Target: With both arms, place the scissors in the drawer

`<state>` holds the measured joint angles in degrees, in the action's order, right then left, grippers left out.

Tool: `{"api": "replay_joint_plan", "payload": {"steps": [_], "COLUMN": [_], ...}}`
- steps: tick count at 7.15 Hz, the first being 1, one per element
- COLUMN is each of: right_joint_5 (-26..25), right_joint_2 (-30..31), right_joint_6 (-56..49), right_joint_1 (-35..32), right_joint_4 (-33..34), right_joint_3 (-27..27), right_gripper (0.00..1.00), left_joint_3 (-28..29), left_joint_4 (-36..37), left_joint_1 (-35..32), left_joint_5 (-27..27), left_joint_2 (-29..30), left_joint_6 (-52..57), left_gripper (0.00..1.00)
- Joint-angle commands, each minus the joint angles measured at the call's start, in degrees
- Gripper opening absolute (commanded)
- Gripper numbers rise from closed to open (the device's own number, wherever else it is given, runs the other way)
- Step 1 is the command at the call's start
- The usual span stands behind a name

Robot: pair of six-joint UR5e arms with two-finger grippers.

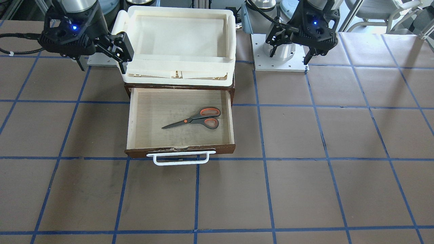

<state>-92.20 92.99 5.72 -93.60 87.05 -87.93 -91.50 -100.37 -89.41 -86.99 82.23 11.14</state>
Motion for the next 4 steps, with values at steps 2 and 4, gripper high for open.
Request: {"api": "replay_joint_plan", "payload": {"steps": [2, 4], "right_joint_5": [0.00, 0.09], "right_joint_2": [0.00, -0.09], "right_joint_6": [-0.18, -0.18], "right_joint_1": [0.00, 0.00], "right_joint_4": [0.05, -0.04], "right_joint_3": [-0.05, -0.05], "right_gripper": [1.00, 1.00], "left_joint_3": [-0.17, -0.34], "left_joint_4": [5.62, 5.54], "left_joint_1": [0.46, 0.11], "left_joint_5": [-0.37, -0.37], "left_joint_2": [0.74, 0.57], "left_joint_6": [-0.24, -0.68], "left_gripper": [0.95, 0.91]}}
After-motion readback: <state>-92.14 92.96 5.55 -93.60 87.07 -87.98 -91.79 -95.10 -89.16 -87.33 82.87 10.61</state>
